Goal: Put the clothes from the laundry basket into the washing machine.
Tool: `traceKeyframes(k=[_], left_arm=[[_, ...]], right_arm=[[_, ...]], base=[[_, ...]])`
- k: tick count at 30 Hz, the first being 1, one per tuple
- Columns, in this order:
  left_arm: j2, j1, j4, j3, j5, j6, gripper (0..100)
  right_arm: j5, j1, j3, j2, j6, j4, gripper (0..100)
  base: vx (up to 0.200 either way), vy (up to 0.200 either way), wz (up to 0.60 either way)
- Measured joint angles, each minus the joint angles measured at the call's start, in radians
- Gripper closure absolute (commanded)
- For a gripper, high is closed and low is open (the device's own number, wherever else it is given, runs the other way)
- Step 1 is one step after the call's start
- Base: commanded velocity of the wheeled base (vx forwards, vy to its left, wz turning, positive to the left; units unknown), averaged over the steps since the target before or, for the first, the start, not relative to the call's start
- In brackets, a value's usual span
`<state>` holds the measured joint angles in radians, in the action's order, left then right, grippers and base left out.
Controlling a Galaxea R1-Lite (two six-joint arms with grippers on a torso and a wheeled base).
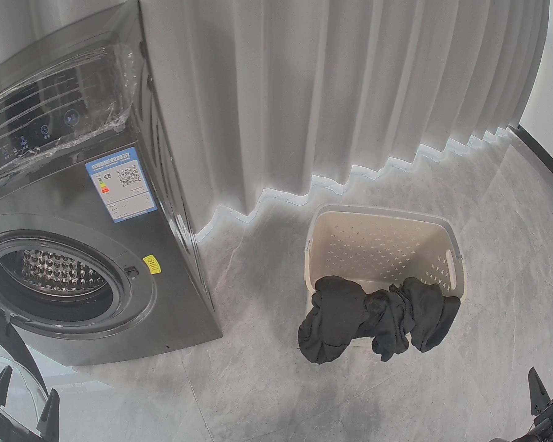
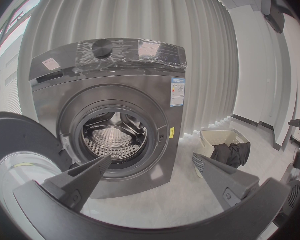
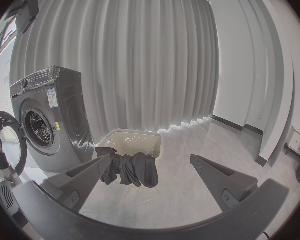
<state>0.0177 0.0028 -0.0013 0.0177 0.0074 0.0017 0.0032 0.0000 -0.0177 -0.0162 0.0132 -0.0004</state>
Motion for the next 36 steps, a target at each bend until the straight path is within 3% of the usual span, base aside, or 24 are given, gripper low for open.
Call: traceKeyframes(k=[7, 13, 36], left_arm=[[0.0, 0.0, 0.0, 0.0, 0.0, 0.0, 0], [0.0, 0.0, 0.0, 0.0, 0.0, 0.0, 0], [0.0, 0.0, 0.0, 0.0, 0.0, 0.0, 0]], right_arm=[[0.0, 0.0, 0.0, 0.0, 0.0, 0.0, 0], [0.0, 0.0, 0.0, 0.0, 0.0, 0.0, 0], [0.0, 0.0, 0.0, 0.0, 0.0, 0.0, 0]], base=[[0.0, 0.0, 0.0], [0.0, -0.2, 0.0], [0.0, 0.0, 0.0]])
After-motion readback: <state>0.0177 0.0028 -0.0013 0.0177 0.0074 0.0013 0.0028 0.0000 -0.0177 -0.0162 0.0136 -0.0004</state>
